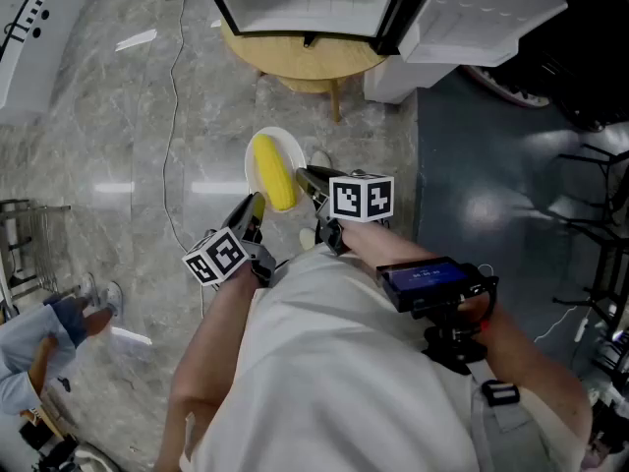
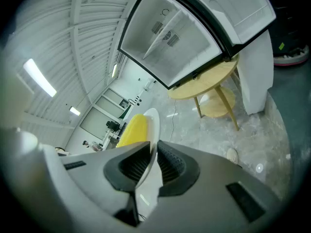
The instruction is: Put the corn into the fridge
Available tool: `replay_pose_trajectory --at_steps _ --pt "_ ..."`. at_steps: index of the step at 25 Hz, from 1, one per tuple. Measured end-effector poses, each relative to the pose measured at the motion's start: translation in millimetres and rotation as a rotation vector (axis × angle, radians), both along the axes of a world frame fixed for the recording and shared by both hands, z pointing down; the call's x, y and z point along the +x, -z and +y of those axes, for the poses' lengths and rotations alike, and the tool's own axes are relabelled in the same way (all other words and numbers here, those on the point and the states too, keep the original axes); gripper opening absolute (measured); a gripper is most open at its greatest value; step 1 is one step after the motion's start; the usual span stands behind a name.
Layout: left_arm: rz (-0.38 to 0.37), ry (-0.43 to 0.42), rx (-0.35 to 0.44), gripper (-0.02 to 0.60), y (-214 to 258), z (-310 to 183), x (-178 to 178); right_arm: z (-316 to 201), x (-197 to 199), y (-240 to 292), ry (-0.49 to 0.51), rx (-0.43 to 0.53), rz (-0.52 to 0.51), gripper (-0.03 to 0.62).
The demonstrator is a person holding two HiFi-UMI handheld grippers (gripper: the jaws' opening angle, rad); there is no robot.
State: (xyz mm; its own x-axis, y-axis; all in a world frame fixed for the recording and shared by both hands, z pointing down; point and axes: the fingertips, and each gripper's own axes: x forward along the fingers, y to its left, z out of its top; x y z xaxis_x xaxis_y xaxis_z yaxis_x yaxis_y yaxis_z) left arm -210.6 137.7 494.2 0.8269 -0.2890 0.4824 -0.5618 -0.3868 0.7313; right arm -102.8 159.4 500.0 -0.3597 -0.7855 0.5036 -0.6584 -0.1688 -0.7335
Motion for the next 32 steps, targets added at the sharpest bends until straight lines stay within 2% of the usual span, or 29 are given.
replay_pose_trajectory --at_steps 4,7,13,32 --pt "0.021 0.009 0.018 0.055 14.6 22.3 -17.9 23.2 -17.6 12.2 0.016 0.023 0.02 0.054" --pt "0.026 0.014 0.026 0.055 13.1 17.3 -17.4 17.6 -16.7 12.8 0.017 0.042 0.019 0.054" --pt "0.048 0.029 0.057 0.055 34.8 51.3 -19.4 49.3 -18.9 36.7 0.016 0.081 0.021 0.054" --pt "0.057 0.003 0.103 0.055 48.8 68.1 -16.7 69.1 -16.6 47.4 -0.016 0.105 0.033 0.054"
